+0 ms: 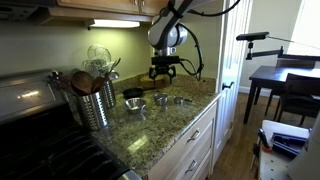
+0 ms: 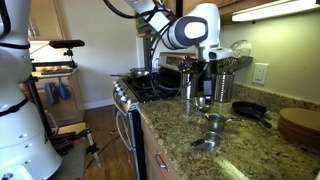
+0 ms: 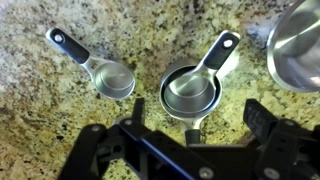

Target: Unstack the metal pots

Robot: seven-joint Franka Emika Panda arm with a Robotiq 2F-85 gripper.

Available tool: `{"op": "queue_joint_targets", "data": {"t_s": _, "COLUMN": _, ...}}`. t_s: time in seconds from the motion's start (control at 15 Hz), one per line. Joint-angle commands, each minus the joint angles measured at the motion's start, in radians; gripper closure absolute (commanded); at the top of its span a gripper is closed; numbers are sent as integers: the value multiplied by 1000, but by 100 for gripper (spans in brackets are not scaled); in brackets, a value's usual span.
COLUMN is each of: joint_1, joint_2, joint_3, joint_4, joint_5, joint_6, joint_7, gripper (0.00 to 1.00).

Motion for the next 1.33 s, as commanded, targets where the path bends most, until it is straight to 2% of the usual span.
{"op": "queue_joint_targets", "data": {"t_s": 0.0, "joint_1": 15, "joint_2": 43, "joint_3": 9, "joint_4": 50, "joint_5": 34, "joint_6": -47, "joint_7": 83, "gripper": 0}}
{"op": "queue_joint_targets", "data": {"t_s": 1.0, "joint_1": 8, "joint_2": 232, "joint_3": 34, "joint_4": 183, "joint_5": 146, "joint_6": -80, "joint_7": 141, "gripper": 1}}
{"op": "queue_joint_targets", "data": {"t_s": 1.07, "joint_1": 9, "joint_2": 243, "joint_3": 35, "joint_4": 195, "joint_5": 150, "joint_6": -87, "joint_7": 142, "gripper": 26}}
{"op": "queue_joint_targets", "data": {"t_s": 1.13, "joint_1": 9, "joint_2": 251, "joint_3": 36, "joint_4": 203, "joint_5": 153, "joint_6": -93, "joint_7": 142, "gripper": 24}}
{"op": "queue_joint_targets", "data": {"t_s": 1.2, "joint_1": 9, "joint_2": 259, "joint_3": 37, "joint_4": 212, "joint_5": 154, "joint_6": -99, "joint_7": 143, "gripper": 28}}
{"op": "queue_joint_targets", "data": {"t_s": 1.27, "joint_1": 10, "joint_2": 267, "joint_3": 38, "joint_4": 219, "joint_5": 154, "joint_6": -103, "joint_7": 144, "gripper": 36}}
